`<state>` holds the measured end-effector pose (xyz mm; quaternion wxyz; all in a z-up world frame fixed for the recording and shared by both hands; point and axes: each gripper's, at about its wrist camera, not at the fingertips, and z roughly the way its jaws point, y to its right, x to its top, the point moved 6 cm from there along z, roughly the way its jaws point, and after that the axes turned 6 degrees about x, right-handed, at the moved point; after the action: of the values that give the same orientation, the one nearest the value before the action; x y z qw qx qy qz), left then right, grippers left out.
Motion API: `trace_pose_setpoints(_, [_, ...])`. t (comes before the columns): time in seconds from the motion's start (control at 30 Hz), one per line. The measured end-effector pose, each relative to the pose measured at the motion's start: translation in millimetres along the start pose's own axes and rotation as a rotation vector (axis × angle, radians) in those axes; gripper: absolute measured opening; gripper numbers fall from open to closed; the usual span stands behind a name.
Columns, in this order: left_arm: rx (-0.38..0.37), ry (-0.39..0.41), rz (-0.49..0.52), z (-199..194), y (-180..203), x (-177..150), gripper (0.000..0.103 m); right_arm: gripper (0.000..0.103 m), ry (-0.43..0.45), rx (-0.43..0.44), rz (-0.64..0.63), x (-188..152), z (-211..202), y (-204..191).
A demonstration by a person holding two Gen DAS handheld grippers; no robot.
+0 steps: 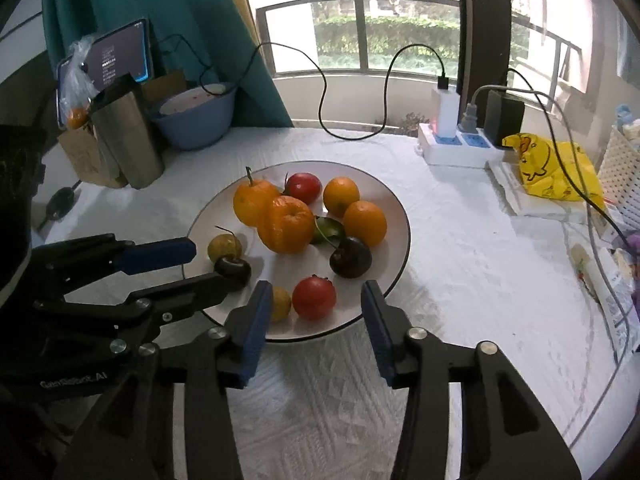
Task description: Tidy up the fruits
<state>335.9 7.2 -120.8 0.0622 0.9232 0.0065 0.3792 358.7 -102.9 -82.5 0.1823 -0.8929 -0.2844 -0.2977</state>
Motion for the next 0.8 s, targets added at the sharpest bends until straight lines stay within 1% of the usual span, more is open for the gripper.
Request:
trace_pose_setpoints(0.33, [0.003, 0.056, -0.005, -36.4, -0.5, -6.8, 0.048, 0.049, 0.037, -0.015, -0.016, -5.2, -30.2, -17.1])
trace_pose_setpoints(0.8, [0.013, 0.123, 0.005, -88.6, 10.0, -23.5, 0.048, 0.049, 0.091, -0.029, -0.026, -18.2, -73.9, -38.0])
